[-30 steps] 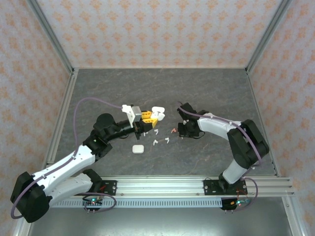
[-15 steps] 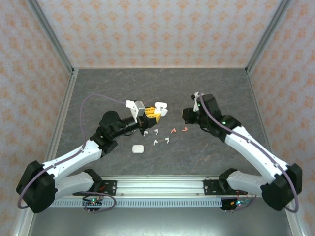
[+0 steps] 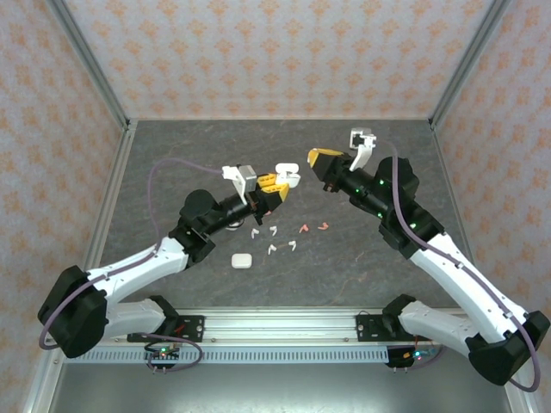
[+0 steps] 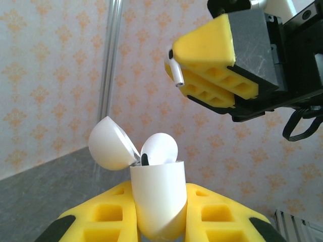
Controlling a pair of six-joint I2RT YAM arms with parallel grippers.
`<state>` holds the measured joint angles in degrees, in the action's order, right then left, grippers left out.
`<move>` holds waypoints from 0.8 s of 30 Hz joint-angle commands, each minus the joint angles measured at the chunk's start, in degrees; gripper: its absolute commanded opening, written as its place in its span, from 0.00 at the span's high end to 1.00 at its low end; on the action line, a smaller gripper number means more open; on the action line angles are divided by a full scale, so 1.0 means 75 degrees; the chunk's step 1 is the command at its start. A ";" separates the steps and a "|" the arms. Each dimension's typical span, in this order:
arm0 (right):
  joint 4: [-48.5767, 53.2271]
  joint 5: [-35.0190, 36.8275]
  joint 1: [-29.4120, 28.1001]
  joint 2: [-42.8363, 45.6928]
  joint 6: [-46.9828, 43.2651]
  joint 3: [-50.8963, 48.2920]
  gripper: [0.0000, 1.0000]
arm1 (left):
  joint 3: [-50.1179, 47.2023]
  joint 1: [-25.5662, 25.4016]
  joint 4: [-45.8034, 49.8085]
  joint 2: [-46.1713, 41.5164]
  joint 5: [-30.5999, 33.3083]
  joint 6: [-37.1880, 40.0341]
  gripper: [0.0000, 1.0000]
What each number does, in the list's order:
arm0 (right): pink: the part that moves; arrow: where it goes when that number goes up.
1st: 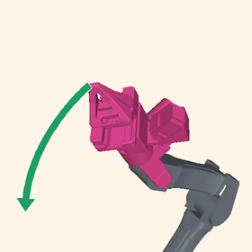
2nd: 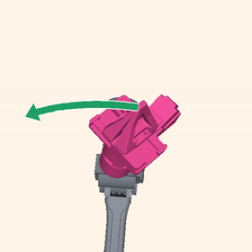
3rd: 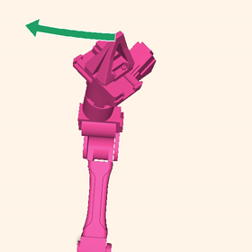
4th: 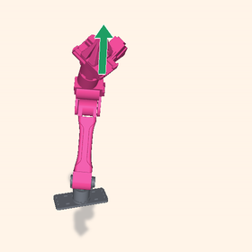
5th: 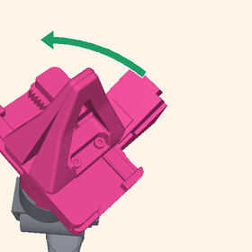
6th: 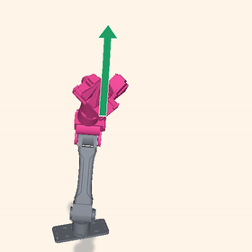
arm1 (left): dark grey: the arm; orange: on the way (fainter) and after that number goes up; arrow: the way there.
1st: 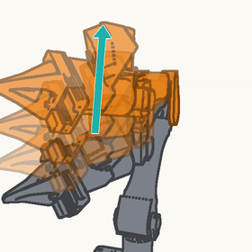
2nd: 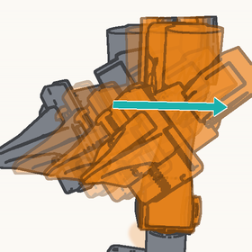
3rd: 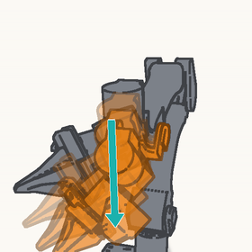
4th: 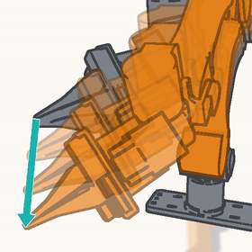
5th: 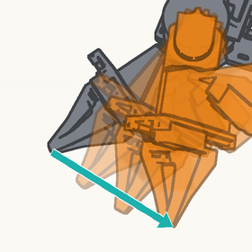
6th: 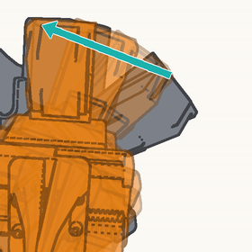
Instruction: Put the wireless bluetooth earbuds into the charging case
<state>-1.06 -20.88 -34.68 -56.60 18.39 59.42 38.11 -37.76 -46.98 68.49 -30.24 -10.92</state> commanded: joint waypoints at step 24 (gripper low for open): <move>-0.0041 0.0256 -0.0361 -0.0352 -0.0077 -0.0288 0.84 | 0.0342 -0.0214 -0.1076 0.0219 0.0543 -0.0321 1.00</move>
<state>-0.86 -19.68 -36.99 -59.00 18.17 57.52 38.65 -38.65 -51.27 70.30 -26.50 -12.64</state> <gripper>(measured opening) 0.160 0.185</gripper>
